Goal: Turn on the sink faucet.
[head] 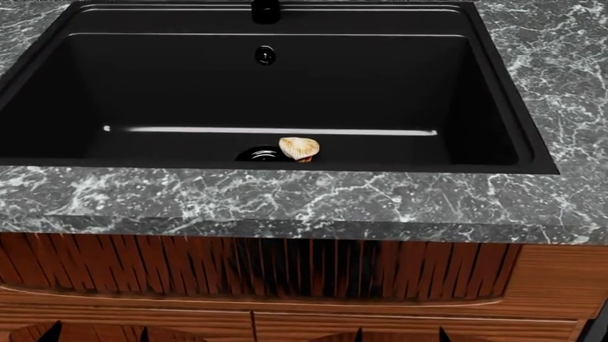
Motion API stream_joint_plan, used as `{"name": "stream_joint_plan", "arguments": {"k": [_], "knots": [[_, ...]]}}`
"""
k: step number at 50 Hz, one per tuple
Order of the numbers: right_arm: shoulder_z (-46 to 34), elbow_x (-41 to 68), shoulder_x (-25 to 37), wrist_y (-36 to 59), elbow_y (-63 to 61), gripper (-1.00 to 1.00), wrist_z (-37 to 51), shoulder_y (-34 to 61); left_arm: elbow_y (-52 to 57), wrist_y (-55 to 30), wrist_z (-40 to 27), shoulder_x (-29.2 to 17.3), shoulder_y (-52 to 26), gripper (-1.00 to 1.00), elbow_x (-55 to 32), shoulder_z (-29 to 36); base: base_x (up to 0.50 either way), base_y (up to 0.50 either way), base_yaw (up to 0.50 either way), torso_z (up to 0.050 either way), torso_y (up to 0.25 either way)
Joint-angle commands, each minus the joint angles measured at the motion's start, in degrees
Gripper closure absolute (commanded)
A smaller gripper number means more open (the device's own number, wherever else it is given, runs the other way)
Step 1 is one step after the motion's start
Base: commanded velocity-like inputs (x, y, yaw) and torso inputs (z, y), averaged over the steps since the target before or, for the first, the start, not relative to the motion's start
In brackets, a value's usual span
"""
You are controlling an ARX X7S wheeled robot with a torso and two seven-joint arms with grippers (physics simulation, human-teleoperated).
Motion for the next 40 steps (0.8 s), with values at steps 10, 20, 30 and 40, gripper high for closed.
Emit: {"name": "stream_joint_plan", "arguments": {"k": [10, 20, 30, 40], "knots": [[-0.76, 0.64, 0.95, -0.44, 0.02, -1.0, 1.6, 0.07, 0.62, -1.43, -1.06, -0.68, -0.36, -1.0, -1.2, 1.02, 0.07, 0.17, 0.0, 0.0, 0.0], [-1.77, 0.81, 1.36, -0.32, 0.19, -1.0, 1.61, 0.31, 0.01, -3.02, -1.99, -1.0, -0.74, -1.0, -1.27, 1.43, 0.0, 0.0, 0.0, 0.0, 0.0], [-2.16, 0.94, 1.68, -0.23, 0.2, -1.0, 2.29, 0.39, 0.48, -2.35, -1.65, -1.35, -0.46, -1.0, -3.08, 1.28, 0.0, 0.0, 0.0, 0.0, 0.0], [-2.59, 1.23, 2.03, -0.33, 0.14, -1.0, 2.68, 0.43, 0.71, -0.53, -1.44, -1.56, -0.5, -1.0, -3.11, 2.4, 0.0, 0.0, 0.0, 0.03, 0.0]]}}
